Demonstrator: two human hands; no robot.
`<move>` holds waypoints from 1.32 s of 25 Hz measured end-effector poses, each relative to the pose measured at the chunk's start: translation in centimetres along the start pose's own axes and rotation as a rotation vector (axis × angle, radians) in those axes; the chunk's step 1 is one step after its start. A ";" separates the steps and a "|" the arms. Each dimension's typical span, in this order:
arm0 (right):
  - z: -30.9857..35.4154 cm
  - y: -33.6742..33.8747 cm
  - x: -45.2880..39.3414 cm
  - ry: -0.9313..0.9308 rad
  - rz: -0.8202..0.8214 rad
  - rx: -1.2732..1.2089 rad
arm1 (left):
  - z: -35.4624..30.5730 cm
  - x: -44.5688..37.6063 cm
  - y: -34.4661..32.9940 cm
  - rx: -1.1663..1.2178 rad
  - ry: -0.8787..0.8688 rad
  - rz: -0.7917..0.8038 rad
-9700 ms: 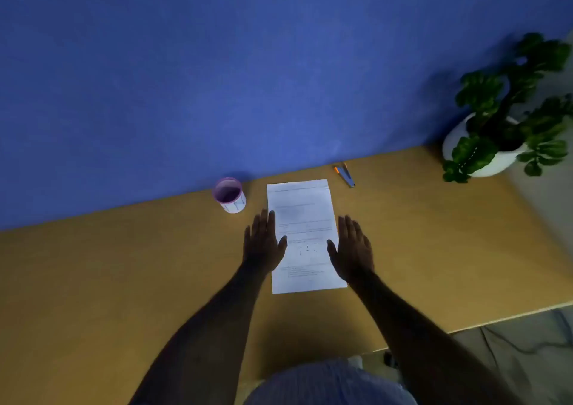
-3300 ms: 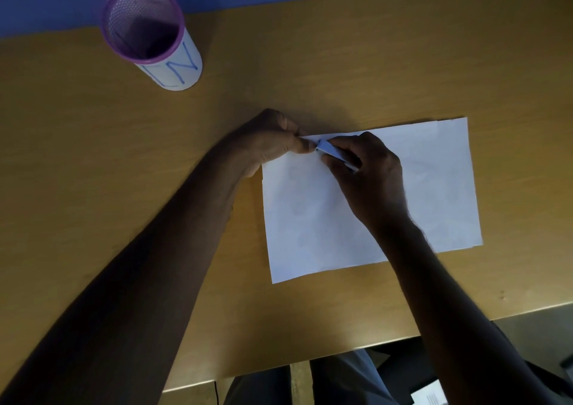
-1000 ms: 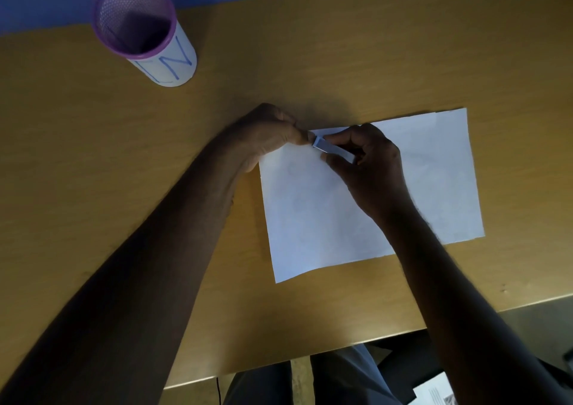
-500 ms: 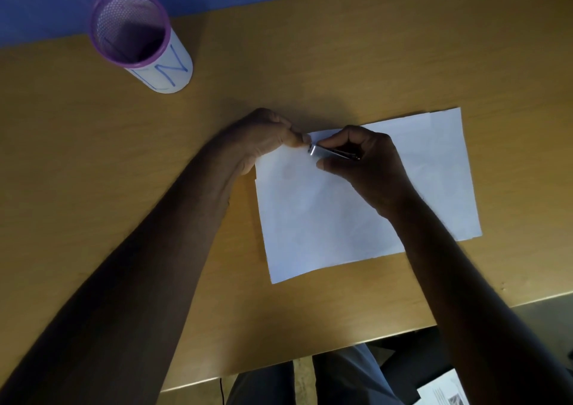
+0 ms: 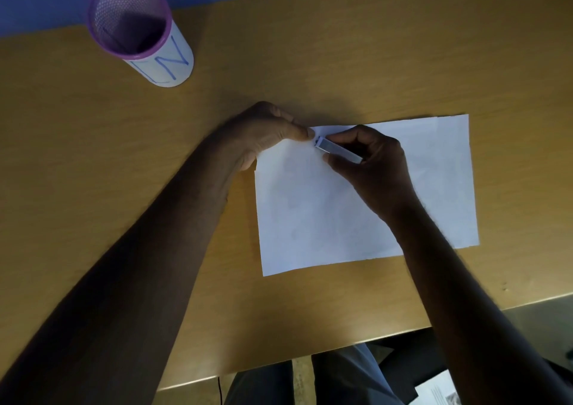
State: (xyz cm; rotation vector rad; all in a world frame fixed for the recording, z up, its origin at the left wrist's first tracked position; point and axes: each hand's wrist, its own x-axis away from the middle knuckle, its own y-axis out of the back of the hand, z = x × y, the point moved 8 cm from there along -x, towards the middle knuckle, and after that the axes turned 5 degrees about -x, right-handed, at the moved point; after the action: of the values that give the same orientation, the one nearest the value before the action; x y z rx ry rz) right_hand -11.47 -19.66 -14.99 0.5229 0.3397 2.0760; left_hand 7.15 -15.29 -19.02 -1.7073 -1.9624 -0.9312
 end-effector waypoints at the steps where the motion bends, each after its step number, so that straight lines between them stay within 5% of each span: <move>1: 0.1 0.0 -0.1 0.004 -0.002 0.005 | -0.1 0.0 0.0 -0.002 0.000 -0.005; 16: 0.1 -0.4 -0.6 -0.012 -0.015 0.052 | -0.2 0.2 -0.3 -0.040 0.016 0.021; 24: -0.6 -0.7 -0.1 -0.065 -0.026 -0.147 | -0.1 0.3 -0.3 -0.014 0.049 -0.004; 33: 2.0 -2.2 1.9 0.240 0.021 0.108 | -0.2 0.1 -0.2 -0.018 0.051 -0.026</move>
State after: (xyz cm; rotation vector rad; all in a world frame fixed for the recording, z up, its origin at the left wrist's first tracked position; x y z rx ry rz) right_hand -9.77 -16.80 -13.82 0.3419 0.5906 2.1538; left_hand 6.88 -15.35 -18.86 -1.6548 -1.9530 -0.9953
